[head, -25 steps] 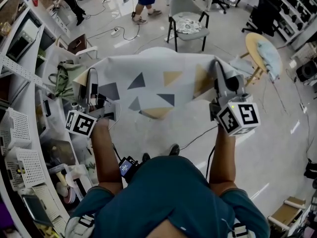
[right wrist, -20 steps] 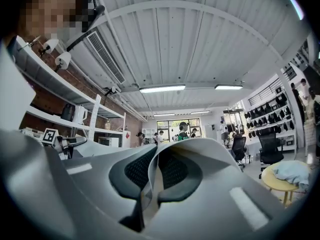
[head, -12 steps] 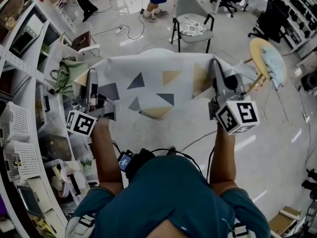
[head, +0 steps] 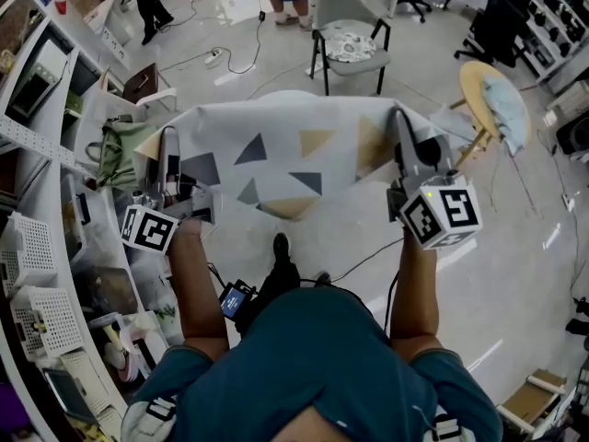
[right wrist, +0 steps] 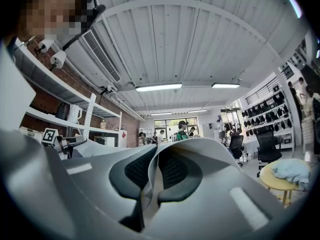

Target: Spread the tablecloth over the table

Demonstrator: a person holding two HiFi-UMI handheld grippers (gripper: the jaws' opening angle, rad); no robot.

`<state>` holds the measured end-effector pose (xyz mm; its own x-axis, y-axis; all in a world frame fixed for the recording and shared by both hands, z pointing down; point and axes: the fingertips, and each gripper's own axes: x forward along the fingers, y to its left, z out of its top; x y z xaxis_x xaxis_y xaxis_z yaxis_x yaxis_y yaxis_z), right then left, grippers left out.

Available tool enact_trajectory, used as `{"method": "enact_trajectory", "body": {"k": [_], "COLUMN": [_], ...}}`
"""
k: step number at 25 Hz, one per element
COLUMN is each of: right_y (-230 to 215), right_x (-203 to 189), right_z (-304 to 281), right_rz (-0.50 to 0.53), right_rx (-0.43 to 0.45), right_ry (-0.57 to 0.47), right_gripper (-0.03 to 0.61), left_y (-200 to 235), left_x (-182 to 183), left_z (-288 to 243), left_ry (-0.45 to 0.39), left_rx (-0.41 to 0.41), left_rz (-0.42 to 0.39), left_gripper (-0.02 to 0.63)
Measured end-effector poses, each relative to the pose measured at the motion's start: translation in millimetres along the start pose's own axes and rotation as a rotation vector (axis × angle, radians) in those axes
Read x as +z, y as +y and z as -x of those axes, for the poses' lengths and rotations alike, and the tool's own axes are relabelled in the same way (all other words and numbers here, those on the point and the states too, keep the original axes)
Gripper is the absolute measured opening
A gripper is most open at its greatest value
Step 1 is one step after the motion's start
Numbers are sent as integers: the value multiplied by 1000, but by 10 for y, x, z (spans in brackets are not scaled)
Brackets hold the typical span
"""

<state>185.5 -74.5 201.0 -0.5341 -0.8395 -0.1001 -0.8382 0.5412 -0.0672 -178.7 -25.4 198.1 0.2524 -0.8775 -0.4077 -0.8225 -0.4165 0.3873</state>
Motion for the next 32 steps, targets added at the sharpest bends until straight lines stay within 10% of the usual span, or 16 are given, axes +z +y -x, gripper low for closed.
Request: {"method": "enact_trajectory", "body": {"k": [32], "right_y": [-345], "right_x": [-137], "right_z": [-1566], "right_rz": [43], "right_rx": [-240], "right_ry": [40], "right_gripper": [19], "left_y": [1459], "left_x": [-292], "left_z": [-1836], "left_ry": [107], "left_rx": [-181], "left_rz": [152], "left_gripper": [0]}}
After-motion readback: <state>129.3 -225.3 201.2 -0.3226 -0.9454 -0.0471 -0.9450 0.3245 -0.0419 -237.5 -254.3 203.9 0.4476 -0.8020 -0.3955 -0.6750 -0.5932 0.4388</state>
